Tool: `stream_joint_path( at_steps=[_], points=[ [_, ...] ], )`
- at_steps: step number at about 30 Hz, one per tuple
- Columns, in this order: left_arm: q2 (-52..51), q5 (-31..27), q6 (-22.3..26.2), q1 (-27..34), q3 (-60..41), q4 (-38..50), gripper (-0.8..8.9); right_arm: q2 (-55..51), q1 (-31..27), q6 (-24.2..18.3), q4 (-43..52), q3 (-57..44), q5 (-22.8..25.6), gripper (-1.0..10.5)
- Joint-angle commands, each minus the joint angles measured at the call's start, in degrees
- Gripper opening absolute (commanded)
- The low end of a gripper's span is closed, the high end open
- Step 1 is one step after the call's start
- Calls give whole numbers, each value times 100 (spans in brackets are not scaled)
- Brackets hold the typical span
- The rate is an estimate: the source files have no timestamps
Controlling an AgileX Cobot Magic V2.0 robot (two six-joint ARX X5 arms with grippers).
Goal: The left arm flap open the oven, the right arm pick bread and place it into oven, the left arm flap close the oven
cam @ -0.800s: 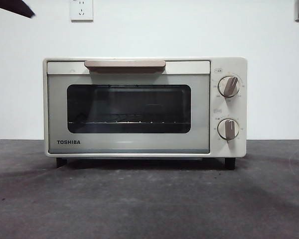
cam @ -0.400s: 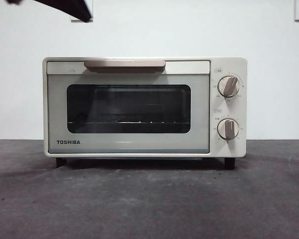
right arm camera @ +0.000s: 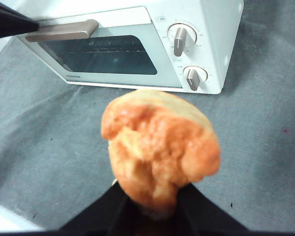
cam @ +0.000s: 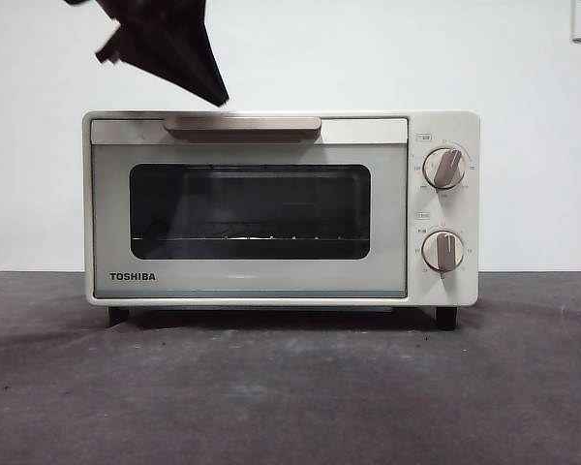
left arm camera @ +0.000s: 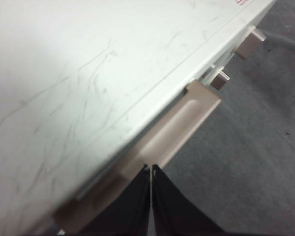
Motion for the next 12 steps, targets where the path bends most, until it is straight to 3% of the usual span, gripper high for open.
stream_joint_path(
  at_steps=[1, 12],
  points=[
    [188, -7, 146, -26, 149, 164, 7, -7, 35, 133, 52, 90, -22, 60],
    [396, -7, 125, -26, 149, 4, 7, -7, 35, 153, 55, 92, -164, 60]
  ],
)
